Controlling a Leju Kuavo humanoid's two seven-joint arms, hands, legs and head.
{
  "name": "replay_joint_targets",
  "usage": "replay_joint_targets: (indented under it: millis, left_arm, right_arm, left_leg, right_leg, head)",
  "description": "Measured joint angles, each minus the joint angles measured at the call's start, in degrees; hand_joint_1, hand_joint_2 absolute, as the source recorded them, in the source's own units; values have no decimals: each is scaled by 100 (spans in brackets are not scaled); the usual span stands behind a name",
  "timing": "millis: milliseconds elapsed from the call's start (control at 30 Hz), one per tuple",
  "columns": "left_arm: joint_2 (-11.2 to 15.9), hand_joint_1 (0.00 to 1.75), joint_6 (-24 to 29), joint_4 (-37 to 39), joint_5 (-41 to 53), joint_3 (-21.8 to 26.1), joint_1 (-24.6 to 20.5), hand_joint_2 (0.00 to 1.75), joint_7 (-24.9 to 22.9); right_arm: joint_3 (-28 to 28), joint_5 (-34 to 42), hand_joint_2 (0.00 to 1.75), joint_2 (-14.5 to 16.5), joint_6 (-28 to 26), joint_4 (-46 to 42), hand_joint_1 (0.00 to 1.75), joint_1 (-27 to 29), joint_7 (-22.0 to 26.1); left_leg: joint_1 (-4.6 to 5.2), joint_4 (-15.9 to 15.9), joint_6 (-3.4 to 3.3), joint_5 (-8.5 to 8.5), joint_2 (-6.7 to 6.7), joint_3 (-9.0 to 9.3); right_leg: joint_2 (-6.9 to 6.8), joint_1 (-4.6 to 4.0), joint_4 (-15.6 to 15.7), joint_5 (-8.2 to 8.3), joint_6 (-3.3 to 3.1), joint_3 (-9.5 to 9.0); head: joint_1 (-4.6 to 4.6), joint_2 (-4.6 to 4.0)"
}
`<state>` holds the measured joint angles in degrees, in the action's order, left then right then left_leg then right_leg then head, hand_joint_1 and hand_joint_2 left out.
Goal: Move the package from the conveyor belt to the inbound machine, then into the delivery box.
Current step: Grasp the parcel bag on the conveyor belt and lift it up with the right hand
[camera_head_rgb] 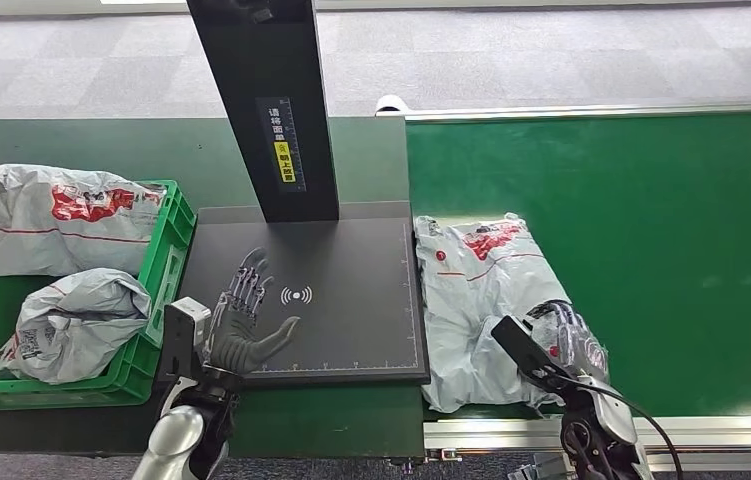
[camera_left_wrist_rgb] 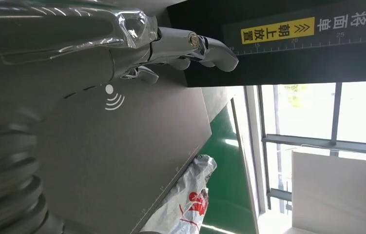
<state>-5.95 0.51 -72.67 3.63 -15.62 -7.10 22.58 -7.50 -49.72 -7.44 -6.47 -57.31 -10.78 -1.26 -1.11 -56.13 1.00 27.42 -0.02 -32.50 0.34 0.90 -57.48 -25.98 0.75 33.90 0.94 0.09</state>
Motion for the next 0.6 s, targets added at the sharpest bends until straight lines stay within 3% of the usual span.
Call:
replay_joint_targets:
  millis: [133,267,300,400,433,600]
  left_arm:
    - [-1,0,-13,1,12,0,-1,175,-19]
    - [-7,0,-38,51,62,-13,-53,175,-36]
    - [-13,0,-42,81,66,-21,-84,175,-38]
    - [-39,0,-26,156,80,-43,-153,175,-44]
    - [-46,0,-13,168,89,-46,-158,175,-46]
    - [-48,0,50,138,115,-43,-100,175,-64]
  right_arm:
    - [-2,-45,175,-6,156,197,0,-49,-92]
    - [-56,-108,175,-30,897,497,3,-172,-240]
    - [-90,-131,175,-39,1038,593,36,-224,-257]
    - [-211,-230,175,-63,1203,822,163,-352,-248]
    - [-251,-262,175,-68,1201,869,174,-372,-217]
    - [-424,-387,175,-80,869,1048,175,-403,144]
  left_leg:
    - [0,0,0,0,1,1]
    - [0,0,0,1,6,14]
    - [-1,0,0,2,10,24]
    - [-1,1,-1,16,17,70]
    - [-1,2,0,24,20,89]
    - [1,4,-6,43,17,144]
  right_leg:
    - [0,0,0,0,0,1]
    - [4,-1,1,0,0,-5]
    - [7,-1,2,-1,0,-13]
    - [13,-2,4,-9,1,-56]
    - [16,-2,4,-14,2,-75]
    - [18,1,7,-31,11,-150]
  head:
    - [0,0]
    - [0,0]
    - [1,0]
    - [-1,0]
    - [-1,0]
    - [-3,0]
